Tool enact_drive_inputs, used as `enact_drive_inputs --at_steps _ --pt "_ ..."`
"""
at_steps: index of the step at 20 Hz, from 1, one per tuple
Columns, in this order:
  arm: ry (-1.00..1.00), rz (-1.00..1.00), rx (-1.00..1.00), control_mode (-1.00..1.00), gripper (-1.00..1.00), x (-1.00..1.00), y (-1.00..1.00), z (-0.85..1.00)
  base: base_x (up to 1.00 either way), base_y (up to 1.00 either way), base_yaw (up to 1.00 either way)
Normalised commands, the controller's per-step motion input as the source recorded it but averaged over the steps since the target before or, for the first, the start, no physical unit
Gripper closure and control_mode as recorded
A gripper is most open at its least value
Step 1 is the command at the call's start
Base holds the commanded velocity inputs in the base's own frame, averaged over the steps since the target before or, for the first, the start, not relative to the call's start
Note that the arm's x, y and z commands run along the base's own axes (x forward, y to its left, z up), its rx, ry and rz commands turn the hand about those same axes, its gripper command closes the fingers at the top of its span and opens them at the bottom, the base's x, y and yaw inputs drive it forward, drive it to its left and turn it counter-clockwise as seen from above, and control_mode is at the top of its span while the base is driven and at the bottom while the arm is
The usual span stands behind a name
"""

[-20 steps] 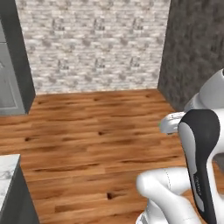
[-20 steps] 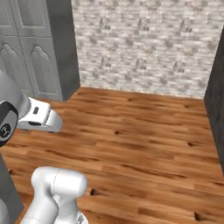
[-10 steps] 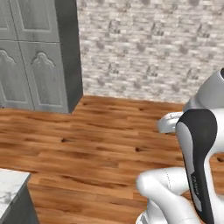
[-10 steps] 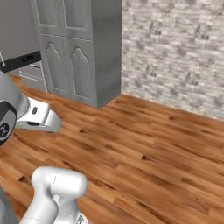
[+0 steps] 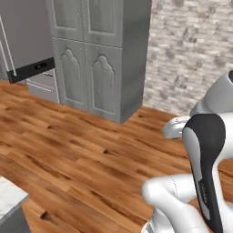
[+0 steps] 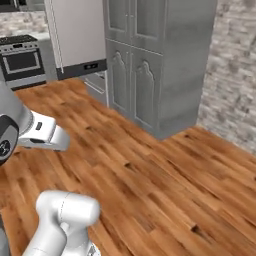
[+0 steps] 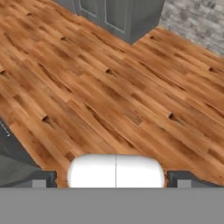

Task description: Gather the lime and eggplant from the fridge and place them on a tray on the dining counter. Then gather the chicken drumsticks from the fridge and place them on the other tray.

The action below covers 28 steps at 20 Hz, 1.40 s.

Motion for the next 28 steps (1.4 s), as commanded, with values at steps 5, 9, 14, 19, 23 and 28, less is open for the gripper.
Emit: enact_drive_inputs --at_steps 5,9,14,19,23,28 --pt "0.00 0.00 0.00 1.00 -1.00 0.00 0.00 0.00 1.00 -0.69 0.49" --pt "0.00 0.00 0.00 1.00 -1.00 0.00 0.00 0.00 1.00 -0.25 0.63" --pt "0.00 0.00 0.00 1.00 -1.00 0.00 0.00 0.00 1.00 -0.04 0.71" --pt "0.00 0.00 0.00 1.00 -1.00 0.00 0.00 0.00 1.00 -0.01 0.51" --pt "0.00 0.00 0.00 1.00 -1.00 0.00 0.00 0.00 1.00 -0.08 0.25" --pt "0.00 0.00 0.00 1.00 -1.00 0.00 0.00 0.00 1.00 -0.02 0.11"
